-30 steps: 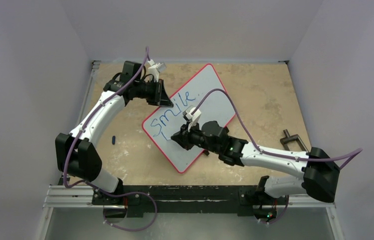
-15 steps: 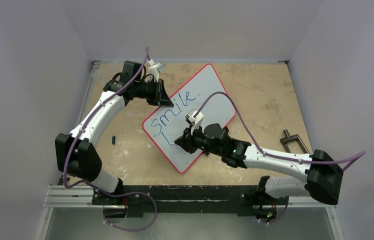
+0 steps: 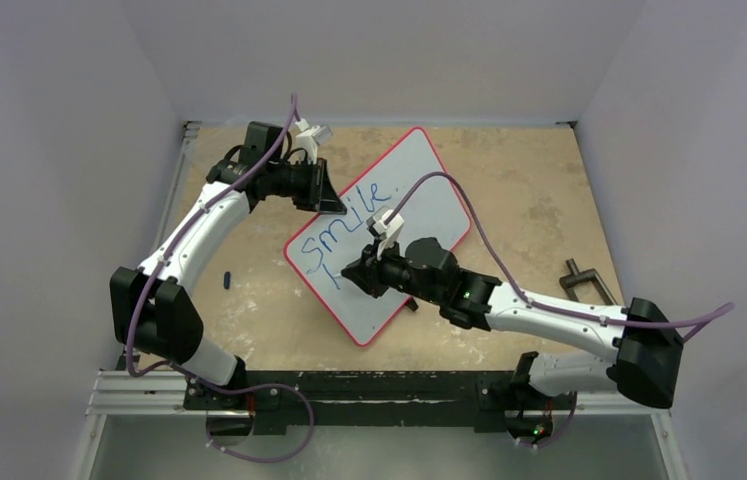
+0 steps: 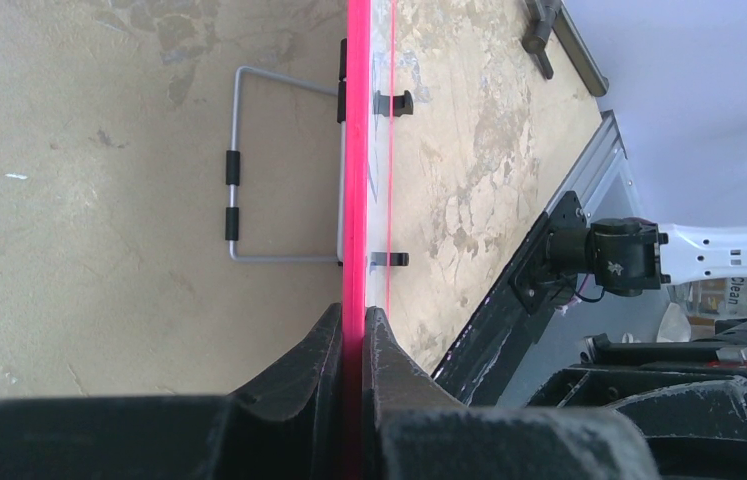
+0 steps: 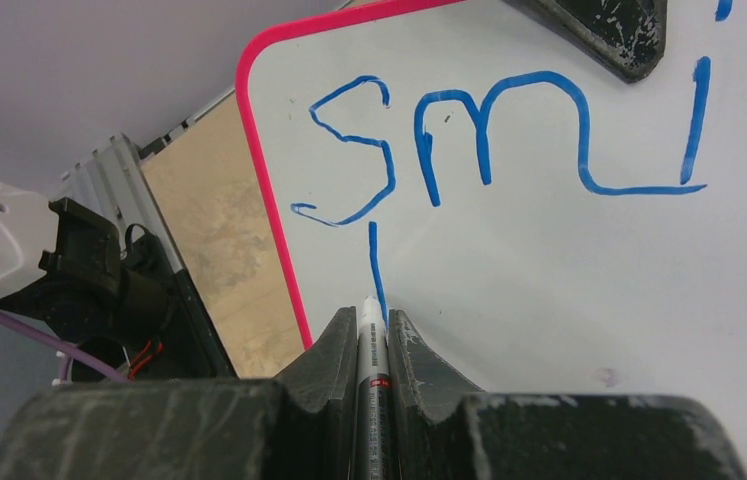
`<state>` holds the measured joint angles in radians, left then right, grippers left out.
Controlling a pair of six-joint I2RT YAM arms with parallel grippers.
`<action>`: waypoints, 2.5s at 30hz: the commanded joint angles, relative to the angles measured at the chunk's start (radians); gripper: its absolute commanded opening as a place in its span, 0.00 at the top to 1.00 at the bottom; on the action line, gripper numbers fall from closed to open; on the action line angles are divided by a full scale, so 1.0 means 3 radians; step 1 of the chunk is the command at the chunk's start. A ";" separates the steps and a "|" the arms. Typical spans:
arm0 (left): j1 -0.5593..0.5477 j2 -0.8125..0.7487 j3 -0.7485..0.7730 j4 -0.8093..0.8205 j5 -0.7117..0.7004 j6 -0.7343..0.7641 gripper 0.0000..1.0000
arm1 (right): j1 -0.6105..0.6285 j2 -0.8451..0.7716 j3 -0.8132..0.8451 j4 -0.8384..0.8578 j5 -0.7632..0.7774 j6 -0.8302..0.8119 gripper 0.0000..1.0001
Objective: Write a sentence on the whiteboard
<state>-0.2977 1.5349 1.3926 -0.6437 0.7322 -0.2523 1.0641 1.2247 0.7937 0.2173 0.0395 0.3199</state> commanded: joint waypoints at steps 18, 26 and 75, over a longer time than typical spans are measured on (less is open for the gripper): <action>0.0021 -0.0223 0.0021 0.0336 -0.0140 0.0022 1.00 | -0.0011 0.0183 0.0295 -0.0086 0.0461 0.0018 1.00; 0.0021 -0.0231 0.0011 0.0339 -0.0140 0.0018 1.00 | -0.0009 0.0217 0.0316 -0.0233 0.0686 0.0071 1.00; 0.0024 -0.0264 -0.0003 0.0342 -0.0164 0.0024 1.00 | -0.0009 0.0224 -0.0080 -0.0124 0.0237 0.0212 1.00</action>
<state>-0.2951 1.5196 1.3762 -0.6304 0.7204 -0.2516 1.0660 1.2549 0.7795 0.1513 0.1379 0.3996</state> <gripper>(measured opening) 0.050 0.092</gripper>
